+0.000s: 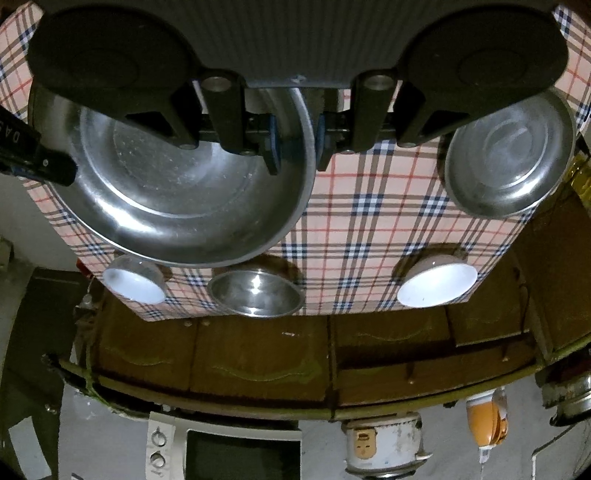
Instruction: Organize plates and bowls
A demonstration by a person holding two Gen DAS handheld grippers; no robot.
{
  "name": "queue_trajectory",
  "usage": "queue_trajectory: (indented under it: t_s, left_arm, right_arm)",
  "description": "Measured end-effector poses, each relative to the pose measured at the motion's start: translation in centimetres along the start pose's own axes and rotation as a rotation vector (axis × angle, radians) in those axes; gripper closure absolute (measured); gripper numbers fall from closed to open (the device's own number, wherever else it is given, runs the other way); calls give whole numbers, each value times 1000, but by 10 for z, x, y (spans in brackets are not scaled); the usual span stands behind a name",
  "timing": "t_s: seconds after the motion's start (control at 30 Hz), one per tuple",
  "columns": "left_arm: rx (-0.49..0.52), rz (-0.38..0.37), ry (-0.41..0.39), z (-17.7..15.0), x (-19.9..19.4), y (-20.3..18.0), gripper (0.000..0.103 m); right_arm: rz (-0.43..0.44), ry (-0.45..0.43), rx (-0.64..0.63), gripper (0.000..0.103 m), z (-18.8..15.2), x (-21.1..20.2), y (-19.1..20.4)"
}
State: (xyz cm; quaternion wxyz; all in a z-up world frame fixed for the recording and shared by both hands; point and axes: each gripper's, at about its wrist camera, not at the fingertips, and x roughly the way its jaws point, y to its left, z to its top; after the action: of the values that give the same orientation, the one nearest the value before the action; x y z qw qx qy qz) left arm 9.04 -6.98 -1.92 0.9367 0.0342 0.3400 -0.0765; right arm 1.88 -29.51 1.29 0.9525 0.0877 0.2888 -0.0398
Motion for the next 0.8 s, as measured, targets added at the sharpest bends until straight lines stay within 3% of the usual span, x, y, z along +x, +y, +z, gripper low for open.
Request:
queue_trajectory:
  t_s: [0.8]
  left_arm:
    - [-15,39,100,-33,45,25,82]
  right_arm:
    - [25,119,-28,84,-36,52,20]
